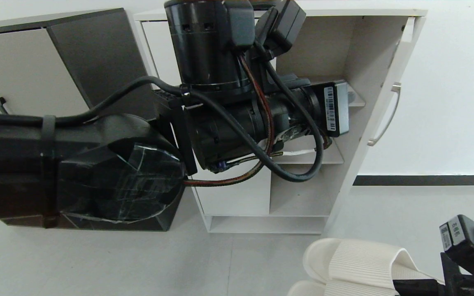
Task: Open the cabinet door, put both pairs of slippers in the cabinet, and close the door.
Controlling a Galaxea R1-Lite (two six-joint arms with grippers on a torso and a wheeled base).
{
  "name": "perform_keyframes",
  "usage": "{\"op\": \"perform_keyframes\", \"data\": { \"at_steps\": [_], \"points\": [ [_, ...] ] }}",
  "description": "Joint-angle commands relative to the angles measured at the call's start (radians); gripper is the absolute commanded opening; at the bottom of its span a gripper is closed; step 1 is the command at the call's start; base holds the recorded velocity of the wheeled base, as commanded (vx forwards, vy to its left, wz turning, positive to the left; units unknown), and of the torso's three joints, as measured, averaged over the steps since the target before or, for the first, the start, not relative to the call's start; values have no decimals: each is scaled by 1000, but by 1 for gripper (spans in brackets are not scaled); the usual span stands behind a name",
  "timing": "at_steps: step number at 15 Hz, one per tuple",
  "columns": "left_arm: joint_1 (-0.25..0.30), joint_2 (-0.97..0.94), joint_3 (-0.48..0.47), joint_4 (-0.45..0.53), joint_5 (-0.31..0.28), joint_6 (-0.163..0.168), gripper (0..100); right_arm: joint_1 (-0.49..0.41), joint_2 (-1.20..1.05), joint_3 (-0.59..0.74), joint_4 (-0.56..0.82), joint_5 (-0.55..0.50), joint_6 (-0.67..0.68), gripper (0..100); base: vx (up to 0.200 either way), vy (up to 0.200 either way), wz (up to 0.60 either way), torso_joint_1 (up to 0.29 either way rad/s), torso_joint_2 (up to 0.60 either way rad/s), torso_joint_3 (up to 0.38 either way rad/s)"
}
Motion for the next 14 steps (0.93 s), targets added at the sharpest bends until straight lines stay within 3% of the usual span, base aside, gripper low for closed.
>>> {"op": "perform_keyframes", "data": {
  "at_steps": [1, 3, 4, 5, 6, 8, 9, 10, 11, 12, 14],
  "points": [
    [1, -2, 39, -41, 12, -1, 0, -2, 12, -20, -5, -1, 9, 0, 0, 0, 0, 0, 0, 0],
    [62, -70, 107, -59, 124, 1, 0, -10, 52, -86, -3, -17, 95, 0, 0, 0, 0, 0, 0, 0],
    [115, -148, 173, -58, 188, -2, 0, -8, 106, -140, -5, -88, 169, 0, 0, 0, 0, 0, 0, 0],
    [170, -259, 271, -53, 211, 3, 0, 9, 184, -168, -15, -223, 218, 0, 0, 0, 0, 0, 0, 0],
    [201, -361, 351, -12, 231, 12, 0, 33, 249, -191, -58, -312, 265, 0, 0, 0, 0, 0, 0, 0],
    [250, -572, 458, 242, 427, 15, 0, 62, 374, -247, -175, -456, 347, 0, 0, 0, 0, 0, 0, 0],
    [270, -676, 515, 332, 461, -8, 0, 62, 440, -281, -189, -539, 348, 0, 0, 0, 0, 0, 0, 0],
    [294, -783, 581, 369, 458, -39, 0, 61, 497, -330, -199, -594, 351, 0, 0, 0, 0, 0, 0, 0],
    [337, -861, 645, 389, 461, -45, 0, 61, 557, -369, -221, -631, 353, 0, 0, 0, 0, 0, 0, 0],
    [405, -929, 717, 404, 466, -39, 0, 55, 600, -401, -258, -680, 351, 0, 0, 0, 0, 0, 0, 0],
    [540, -1130, 903, 416, 481, 19, 0, 27, 667, -419, -373, -778, 336, 0, 0, 0, 0, 0, 0, 0]
  ]
}}
